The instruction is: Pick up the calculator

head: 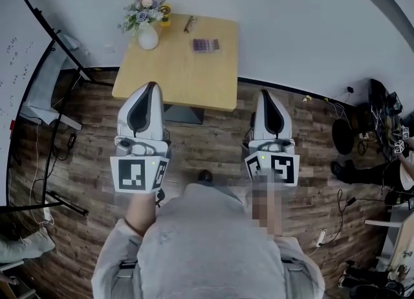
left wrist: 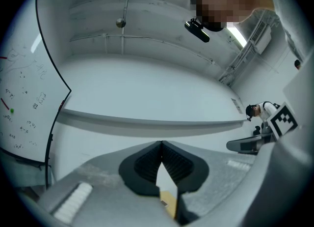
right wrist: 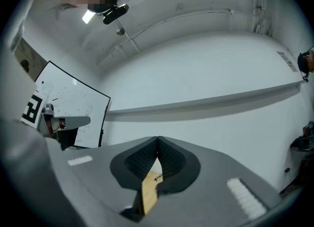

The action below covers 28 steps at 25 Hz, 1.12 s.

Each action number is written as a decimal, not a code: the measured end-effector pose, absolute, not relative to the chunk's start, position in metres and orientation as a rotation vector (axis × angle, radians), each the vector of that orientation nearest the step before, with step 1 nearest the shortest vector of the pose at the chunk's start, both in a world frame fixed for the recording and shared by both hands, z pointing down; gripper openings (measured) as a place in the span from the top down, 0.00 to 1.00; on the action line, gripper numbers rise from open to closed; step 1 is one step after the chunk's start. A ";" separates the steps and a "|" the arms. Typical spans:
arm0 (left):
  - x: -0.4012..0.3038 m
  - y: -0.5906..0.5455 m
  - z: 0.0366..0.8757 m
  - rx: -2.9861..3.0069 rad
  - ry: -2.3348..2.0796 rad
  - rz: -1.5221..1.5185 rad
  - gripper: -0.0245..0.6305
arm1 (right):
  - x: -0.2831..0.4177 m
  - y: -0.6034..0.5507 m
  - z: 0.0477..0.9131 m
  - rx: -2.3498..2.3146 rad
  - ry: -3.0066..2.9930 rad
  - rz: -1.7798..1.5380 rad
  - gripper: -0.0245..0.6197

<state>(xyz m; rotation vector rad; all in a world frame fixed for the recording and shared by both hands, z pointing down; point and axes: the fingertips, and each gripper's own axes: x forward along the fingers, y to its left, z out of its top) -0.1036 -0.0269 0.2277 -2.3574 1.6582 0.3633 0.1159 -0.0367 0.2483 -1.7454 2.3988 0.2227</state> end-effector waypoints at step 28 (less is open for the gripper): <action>-0.042 -0.124 0.238 -2.420 1.650 0.407 0.96 | 0.171 -0.144 0.272 -1.690 2.423 0.130 0.96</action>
